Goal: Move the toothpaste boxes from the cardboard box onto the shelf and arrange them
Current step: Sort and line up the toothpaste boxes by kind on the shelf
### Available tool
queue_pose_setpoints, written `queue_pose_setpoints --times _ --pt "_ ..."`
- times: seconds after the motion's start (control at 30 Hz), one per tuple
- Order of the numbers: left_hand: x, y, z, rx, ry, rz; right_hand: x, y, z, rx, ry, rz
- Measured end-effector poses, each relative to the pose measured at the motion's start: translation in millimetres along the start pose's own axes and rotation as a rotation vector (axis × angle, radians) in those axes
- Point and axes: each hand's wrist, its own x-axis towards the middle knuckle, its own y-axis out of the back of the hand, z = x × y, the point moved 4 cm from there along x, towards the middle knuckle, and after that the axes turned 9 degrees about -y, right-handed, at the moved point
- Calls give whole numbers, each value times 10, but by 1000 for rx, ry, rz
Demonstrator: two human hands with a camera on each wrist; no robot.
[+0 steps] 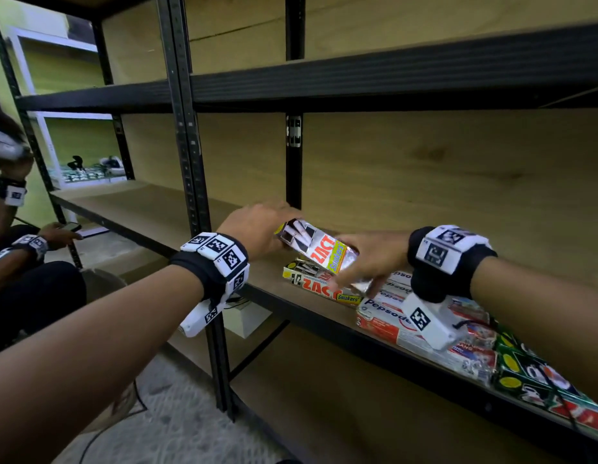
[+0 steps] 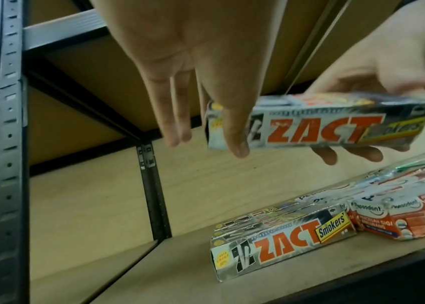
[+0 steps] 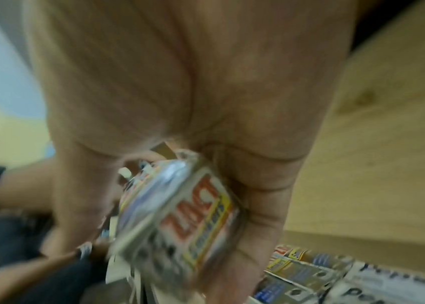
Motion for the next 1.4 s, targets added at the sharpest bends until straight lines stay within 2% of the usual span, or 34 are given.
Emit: queue_pose_setpoints --times 0.13,0.3,0.6,0.77,0.93,1.13,1.27,1.3,1.4 --pt "-70 -179 -116 -37 104 -170 158 -68 7 -383 4 301" --pt "-65 -515 -222 -171 223 -327 374 -202 61 -545 -93 426" --pt "5 -1029 -170 -303 300 -426 585 -412 282 -533 -195 407" --pt "-15 -1129 -165 -436 319 -391 588 -362 294 -556 -177 431" --pt "-3 -1173 -202 -438 267 -463 526 -373 250 -650 -163 271" --pt "54 -1144 -218 -517 268 -466 614 -363 231 -616 -154 298" --pt "130 -1149 -239 -492 252 -529 663 -182 229 -488 -227 196" --pt "166 -1131 -241 -474 231 -562 651 -86 212 -442 -240 198" --pt "326 -1090 -286 -494 226 -654 784 297 330 -431 -280 373"
